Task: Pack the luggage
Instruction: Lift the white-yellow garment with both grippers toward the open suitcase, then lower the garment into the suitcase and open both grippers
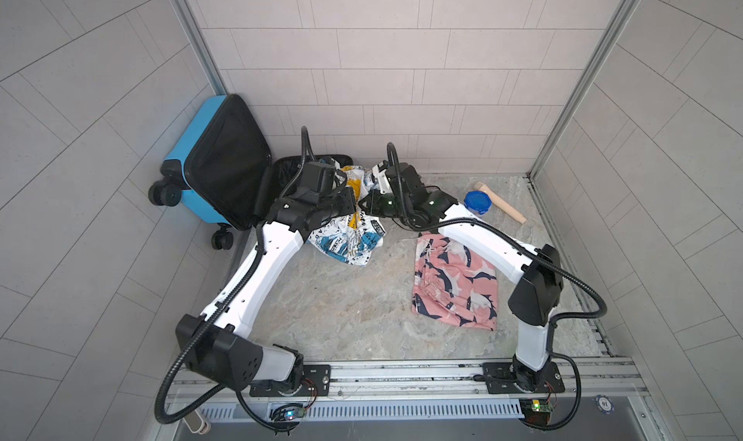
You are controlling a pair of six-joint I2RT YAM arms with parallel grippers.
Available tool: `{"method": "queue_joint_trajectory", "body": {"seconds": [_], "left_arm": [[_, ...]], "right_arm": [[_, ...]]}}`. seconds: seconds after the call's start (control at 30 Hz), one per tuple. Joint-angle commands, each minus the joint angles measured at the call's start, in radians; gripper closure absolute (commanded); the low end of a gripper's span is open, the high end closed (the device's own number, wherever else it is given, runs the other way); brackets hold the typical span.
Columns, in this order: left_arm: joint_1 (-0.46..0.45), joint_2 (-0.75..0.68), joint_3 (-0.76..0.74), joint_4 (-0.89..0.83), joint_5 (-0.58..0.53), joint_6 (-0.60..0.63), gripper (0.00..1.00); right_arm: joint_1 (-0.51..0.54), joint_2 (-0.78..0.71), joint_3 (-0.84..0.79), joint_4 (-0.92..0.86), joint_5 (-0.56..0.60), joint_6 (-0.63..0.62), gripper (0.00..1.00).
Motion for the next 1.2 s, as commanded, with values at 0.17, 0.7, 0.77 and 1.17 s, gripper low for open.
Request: {"method": "queue_joint_trajectory", "body": {"seconds": [0.17,0.7,0.77,1.17], "left_arm": [[0.088,0.127,0.156,0.037,-0.026,0.081,1.00],[0.283,0.258,0.203,0.228,0.069,0.049,1.00],[0.291,0.275,0.201,0.244,0.076,0.045,1.00],[0.375,0.431,0.177,0.365,0.138,-0.028,1.00]], "right_arm": [[-0.024,0.338,0.555,-0.102,-0.112,-0.062,1.00],[-0.037,0.675,0.815,0.459,-0.065,0.085,1.00],[-0.036,0.699,0.817,0.508,-0.034,0.104,1.00],[-0.023,0.834,0.871,0.566,0.201,0.074,1.00]]}}
